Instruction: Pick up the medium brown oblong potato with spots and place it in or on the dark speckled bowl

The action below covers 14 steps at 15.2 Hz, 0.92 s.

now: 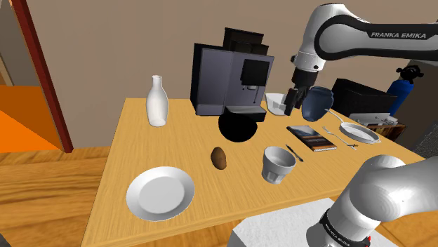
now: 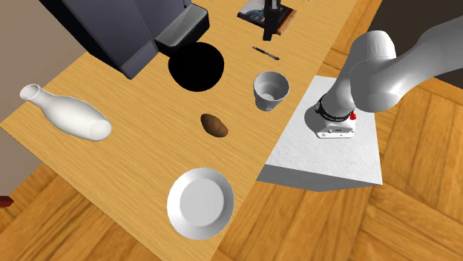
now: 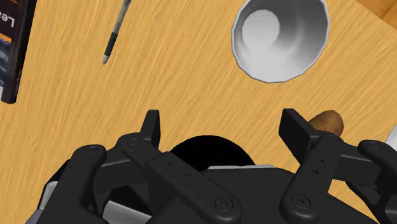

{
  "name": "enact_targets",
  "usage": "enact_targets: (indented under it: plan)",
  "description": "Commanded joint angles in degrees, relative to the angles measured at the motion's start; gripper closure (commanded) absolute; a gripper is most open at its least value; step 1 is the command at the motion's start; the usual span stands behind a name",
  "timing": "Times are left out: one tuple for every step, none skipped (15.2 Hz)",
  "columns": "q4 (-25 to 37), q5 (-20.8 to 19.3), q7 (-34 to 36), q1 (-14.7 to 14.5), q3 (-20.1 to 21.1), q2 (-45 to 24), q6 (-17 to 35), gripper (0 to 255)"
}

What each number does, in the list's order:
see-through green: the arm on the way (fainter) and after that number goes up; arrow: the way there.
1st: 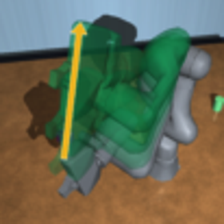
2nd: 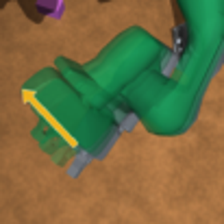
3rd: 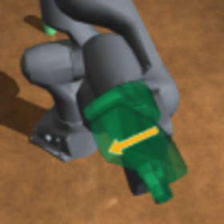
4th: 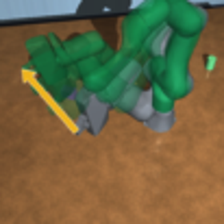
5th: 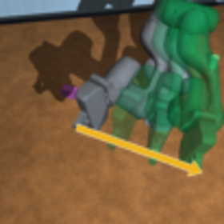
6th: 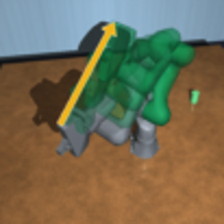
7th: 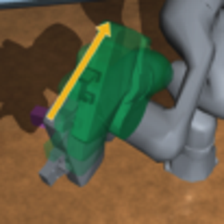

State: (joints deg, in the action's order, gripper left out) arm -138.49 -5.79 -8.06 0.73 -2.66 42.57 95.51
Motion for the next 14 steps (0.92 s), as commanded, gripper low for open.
enact_targets:
  plan:
    - [0.0, 0.0, 0.0, 0.0, 0.0, 0.0, 0.0, 0]
    - [-0.9, 0.7, 2.4, -0.1, 1.3, -0.3, 1.0, 0]
    - [-1.6, 1.5, 4.8, -0.3, 2.7, -0.7, 2.1, 0]
    - [-2.3, 2.2, 7.1, -0.4, 4.1, -1.3, 3.2, 0]
    - [-2.9, 2.9, 9.5, -0.5, 5.4, -2.0, 4.3, 0]
    - [-3.3, 3.6, 11.8, -0.6, 6.8, -2.8, 5.5, 0]
    - [-3.7, 4.2, 14.2, -0.8, 8.1, -3.8, 6.7, 0]
    - [-3.9, 4.8, 16.6, -0.9, 9.5, -4.8, 7.9, 0]
    - [-4.1, 5.4, 19.0, -1.0, 10.8, -6.0, 9.1, 0]
    - [-4.1, 5.9, 21.3, -1.0, 12.2, -7.3, 10.3, 0]
    - [-4.0, 6.4, 23.7, -1.1, 13.5, -8.8, 11.5, 0]
    - [-3.8, 6.7, 26.1, -1.1, 14.8, -10.3, 12.8, 0]
    - [-3.5, 7.0, 28.5, -1.0, 16.1, -12.0, 14.0, 0]
    - [-3.1, 7.2, 30.9, -1.0, 17.4, -13.7, 15.2, 0]
